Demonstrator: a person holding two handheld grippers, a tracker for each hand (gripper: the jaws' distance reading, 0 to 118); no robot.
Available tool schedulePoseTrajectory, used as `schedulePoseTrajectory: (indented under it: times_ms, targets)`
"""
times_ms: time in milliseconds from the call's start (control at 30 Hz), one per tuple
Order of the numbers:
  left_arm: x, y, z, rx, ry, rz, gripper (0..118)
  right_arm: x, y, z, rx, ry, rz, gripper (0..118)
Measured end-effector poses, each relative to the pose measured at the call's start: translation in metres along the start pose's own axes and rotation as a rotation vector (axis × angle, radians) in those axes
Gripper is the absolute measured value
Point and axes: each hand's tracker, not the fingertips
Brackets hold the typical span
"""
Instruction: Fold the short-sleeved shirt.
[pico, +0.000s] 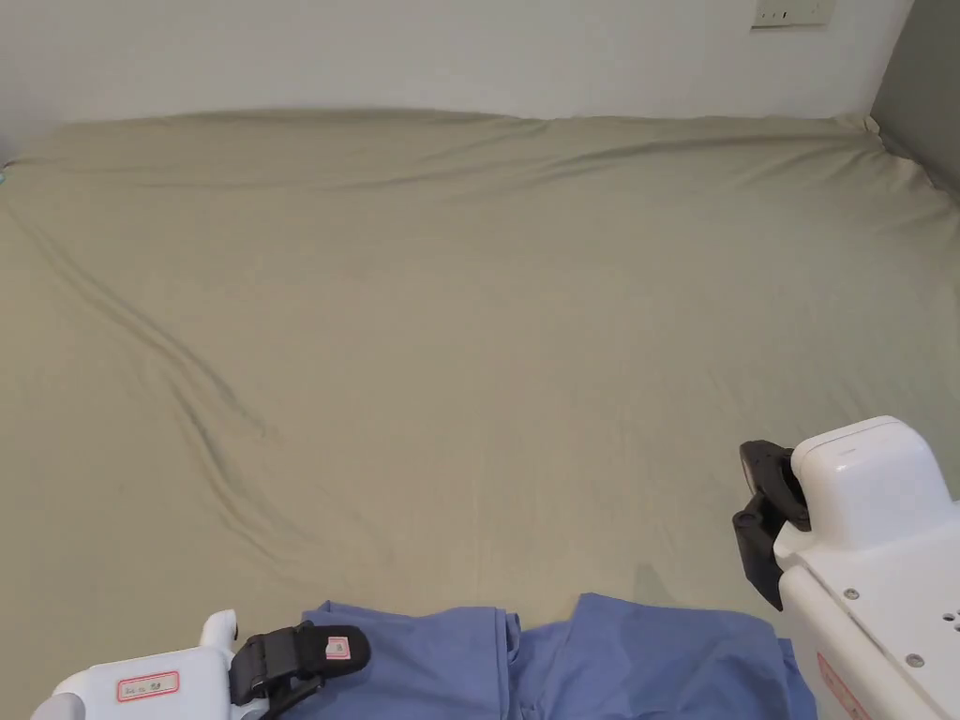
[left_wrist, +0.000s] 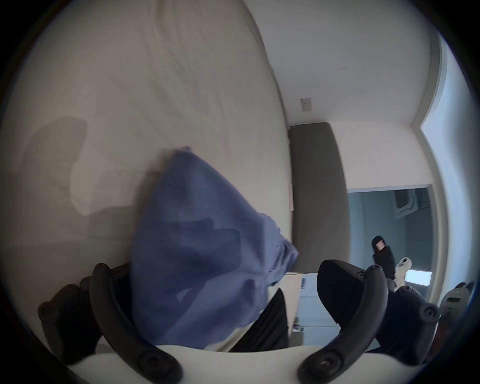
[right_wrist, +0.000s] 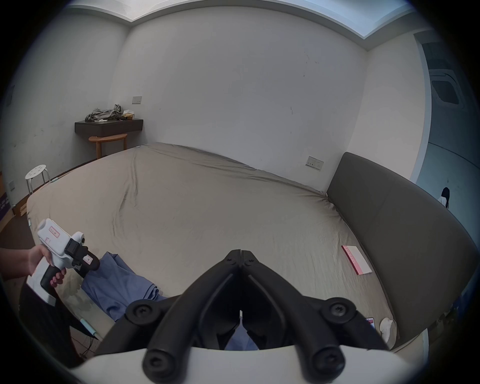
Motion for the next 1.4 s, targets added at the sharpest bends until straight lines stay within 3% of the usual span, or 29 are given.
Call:
schedulePoseTrajectory:
  times_ms: [33,67,100,167,200,233,267,400,600,833,967,1200,1400]
  targets:
    - [-0.001,0.001,-0.005,-0.003,-0.029,0.05,104,-0.001,0.001,0.0,0.0,0.002,0.001,0]
    - [0.0,0.0,-0.008,0.013,-0.029,0.089,48,-0.002,0.002,0.001,0.001,0.003,0.003,0]
    - [0.005,-0.002,-0.011,0.023,0.014,0.085,11,-0.003,0.002,0.001,0.002,0.005,0.004,0]
    - [0.018,-0.006,-0.019,0.051,0.33,-0.079,10,-0.005,0.004,0.001,0.004,0.009,0.009,0]
    - [0.02,-0.008,-0.02,0.009,0.325,-0.129,10,-0.005,0.005,0.001,0.004,0.011,0.01,0]
    - [0.012,0.0,-0.009,0.042,0.233,-0.13,10,-0.006,0.005,0.001,0.005,0.013,0.012,0]
    - [0.017,0.0,-0.007,0.043,0.31,-0.138,10,-0.007,0.006,0.001,0.004,0.014,0.014,0]
    - [0.036,-0.006,-0.001,0.049,0.389,-0.297,10,-0.009,0.008,0.0,0.006,0.017,0.018,0]
    - [0.057,-0.005,0.034,0.127,0.443,-0.359,10,-0.011,0.009,0.0,0.01,0.021,0.022,0]
    - [0.071,0.009,0.115,0.249,0.752,-0.453,10,-0.011,0.009,-0.002,0.012,0.027,0.024,0]
    - [0.091,0.005,0.124,0.254,0.941,-0.472,10,-0.015,0.01,-0.004,0.014,0.039,0.021,0]
    - [0.142,-0.009,0.084,0.228,0.833,-0.519,11,-0.019,0.011,-0.003,0.016,0.055,0.029,0]
    - [0.166,-0.026,0.01,0.122,0.677,-0.54,11,-0.012,0.008,0.002,0.015,0.037,0.021,0]
